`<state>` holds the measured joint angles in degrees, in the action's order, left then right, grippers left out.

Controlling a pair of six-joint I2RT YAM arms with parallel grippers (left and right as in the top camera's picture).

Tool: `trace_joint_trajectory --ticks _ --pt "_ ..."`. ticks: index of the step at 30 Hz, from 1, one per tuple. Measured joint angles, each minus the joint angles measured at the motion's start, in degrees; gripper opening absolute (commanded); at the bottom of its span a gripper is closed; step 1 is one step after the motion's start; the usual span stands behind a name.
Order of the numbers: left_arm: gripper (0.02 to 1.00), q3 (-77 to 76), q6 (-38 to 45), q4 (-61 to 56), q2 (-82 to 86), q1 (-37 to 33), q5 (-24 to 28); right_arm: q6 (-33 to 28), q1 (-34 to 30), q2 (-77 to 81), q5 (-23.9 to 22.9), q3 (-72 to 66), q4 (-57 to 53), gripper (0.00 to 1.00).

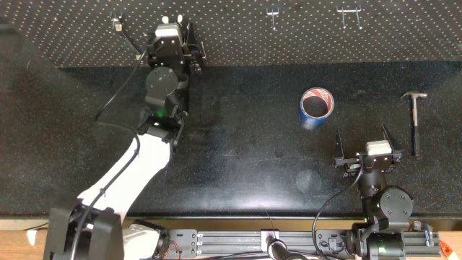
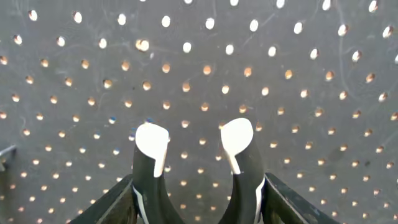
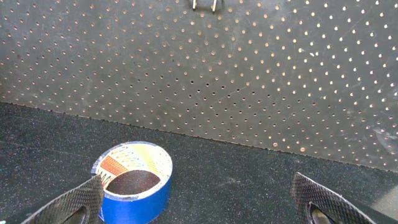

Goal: Place Tools Onto Pegboard

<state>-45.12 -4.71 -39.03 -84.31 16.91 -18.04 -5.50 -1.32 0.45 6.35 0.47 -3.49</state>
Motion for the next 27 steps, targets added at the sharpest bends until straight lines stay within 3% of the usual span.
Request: trace_joint_trajectory --ticks 27 --pt "0.027 0.00 1.51 -9.86 -7.63 -1.51 0.02 0.00 0.00 0.02 -0.02 0.00 -0.02 0.978"
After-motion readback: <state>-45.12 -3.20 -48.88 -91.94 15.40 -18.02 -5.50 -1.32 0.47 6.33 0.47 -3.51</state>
